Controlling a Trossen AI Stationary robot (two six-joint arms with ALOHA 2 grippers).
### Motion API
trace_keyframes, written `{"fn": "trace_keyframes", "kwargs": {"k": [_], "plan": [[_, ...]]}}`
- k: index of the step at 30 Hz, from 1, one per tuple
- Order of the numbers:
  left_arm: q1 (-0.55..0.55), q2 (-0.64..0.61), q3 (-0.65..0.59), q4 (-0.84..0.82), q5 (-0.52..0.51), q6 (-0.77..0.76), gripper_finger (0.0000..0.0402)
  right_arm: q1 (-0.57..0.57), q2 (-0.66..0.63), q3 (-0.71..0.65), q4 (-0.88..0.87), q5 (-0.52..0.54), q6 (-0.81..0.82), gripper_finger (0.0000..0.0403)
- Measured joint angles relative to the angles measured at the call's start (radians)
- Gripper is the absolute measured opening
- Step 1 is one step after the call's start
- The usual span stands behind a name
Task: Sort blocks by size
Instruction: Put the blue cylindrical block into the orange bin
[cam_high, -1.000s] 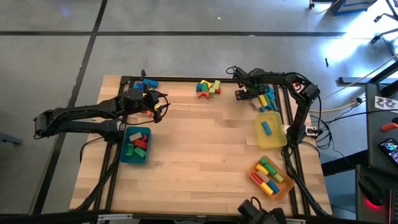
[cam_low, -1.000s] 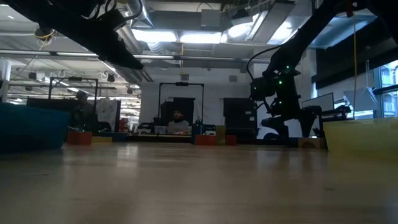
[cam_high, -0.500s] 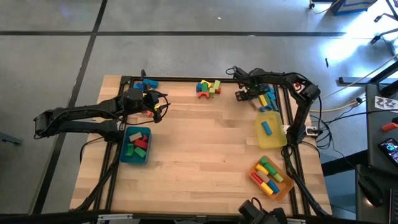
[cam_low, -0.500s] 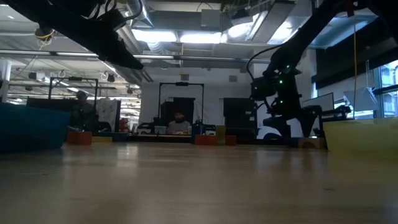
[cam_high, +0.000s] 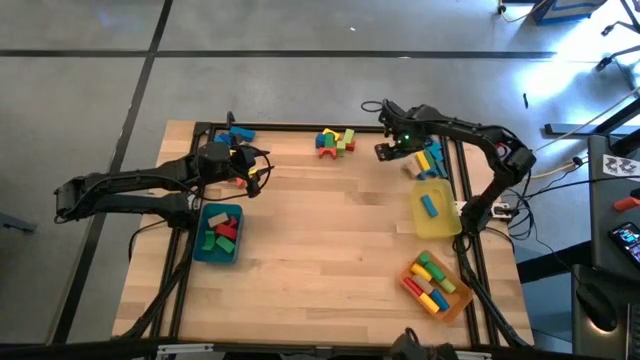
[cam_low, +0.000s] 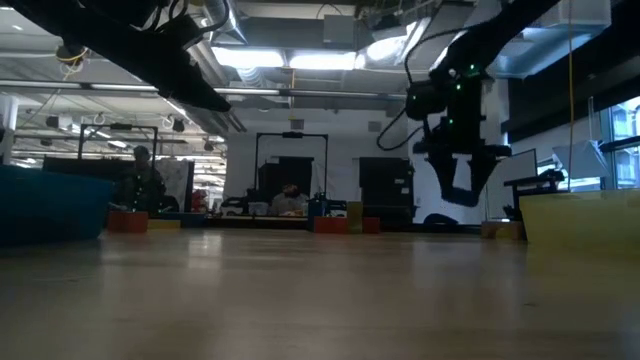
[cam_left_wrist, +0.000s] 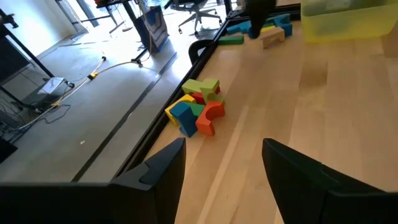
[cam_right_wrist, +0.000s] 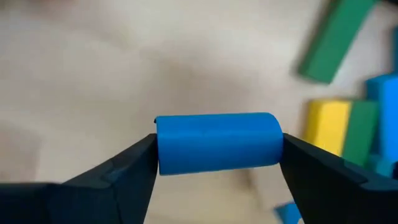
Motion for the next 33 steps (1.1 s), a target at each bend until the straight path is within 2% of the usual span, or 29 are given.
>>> {"fn": "trace_keyframes", "kwargs": {"k": [4, 8, 21, 26, 33], "plan": [[0.000, 0.000, 0.000, 0.000, 0.000, 0.000, 0.0196, 0.053, -0.046, 0.000, -0.055, -0.063, 0.001, 0.0308], [0.000, 0.000, 0.000, 0.000, 0.000, 0.000, 0.0196, 0.127, -0.076, 0.000, -0.110, -0.082, 0.001, 0.0304], [0.000, 0.000, 0.000, 0.000, 0.000, -0.003, 0.0196, 0.459, -0.085, 0.001, -0.170, -0.209, 0.128, 0.0305], [0.000, 0.000, 0.000, 0.000, 0.000, -0.007, 0.0196, 0.552, -0.085, 0.001, -0.182, -0.292, 0.218, 0.0308], [0.000, 0.000, 0.000, 0.000, 0.000, -0.014, 0.0196, 0.710, -0.091, 0.002, -0.295, -0.396, 0.360, 0.0306]]}}
